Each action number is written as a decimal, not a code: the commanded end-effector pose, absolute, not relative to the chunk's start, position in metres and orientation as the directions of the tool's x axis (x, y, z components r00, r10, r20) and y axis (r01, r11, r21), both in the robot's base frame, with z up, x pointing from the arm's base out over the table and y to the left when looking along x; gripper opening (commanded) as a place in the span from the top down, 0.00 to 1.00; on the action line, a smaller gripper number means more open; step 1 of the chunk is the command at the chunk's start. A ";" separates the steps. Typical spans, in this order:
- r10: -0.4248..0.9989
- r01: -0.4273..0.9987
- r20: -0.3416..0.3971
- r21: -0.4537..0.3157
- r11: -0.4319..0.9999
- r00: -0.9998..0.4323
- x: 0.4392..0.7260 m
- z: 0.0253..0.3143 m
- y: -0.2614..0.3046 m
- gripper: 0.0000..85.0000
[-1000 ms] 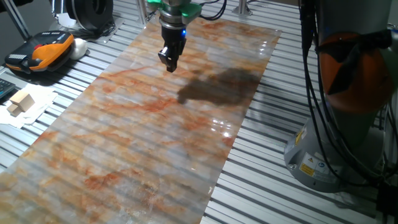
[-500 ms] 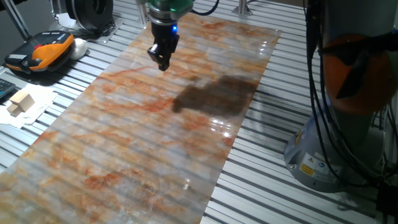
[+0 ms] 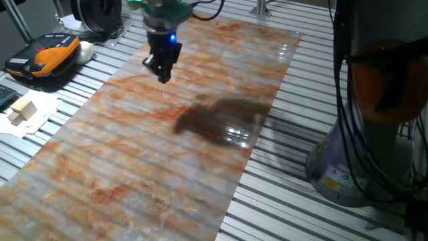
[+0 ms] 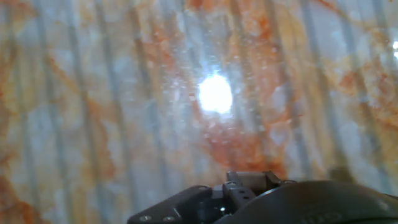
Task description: Pick up the small block on the left and move it to the right
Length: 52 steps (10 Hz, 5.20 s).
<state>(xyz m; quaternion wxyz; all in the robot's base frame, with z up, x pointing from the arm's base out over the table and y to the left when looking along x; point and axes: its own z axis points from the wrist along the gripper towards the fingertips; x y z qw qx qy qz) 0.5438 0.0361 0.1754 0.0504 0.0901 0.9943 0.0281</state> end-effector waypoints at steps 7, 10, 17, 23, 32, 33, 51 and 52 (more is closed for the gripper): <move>0.278 0.276 -0.116 0.026 0.961 -0.954 0.536 0.164 0.109 1.00; 0.290 0.290 -0.126 0.025 0.957 -0.949 0.535 0.153 0.120 1.00; 0.305 0.299 -0.117 0.071 0.952 -0.945 0.544 0.126 0.141 1.00; 0.266 0.267 -0.112 0.004 0.964 -0.957 0.552 0.107 0.150 1.00; 0.266 0.263 -0.120 0.042 0.964 -0.956 0.553 0.065 0.165 1.00; 0.264 0.261 -0.124 0.040 0.964 -0.956 0.553 0.060 0.167 1.00; 0.314 0.314 -0.159 0.022 0.949 -0.936 0.551 0.031 0.176 0.60; 0.319 0.320 -0.163 0.022 0.947 -0.934 0.551 0.031 0.176 0.60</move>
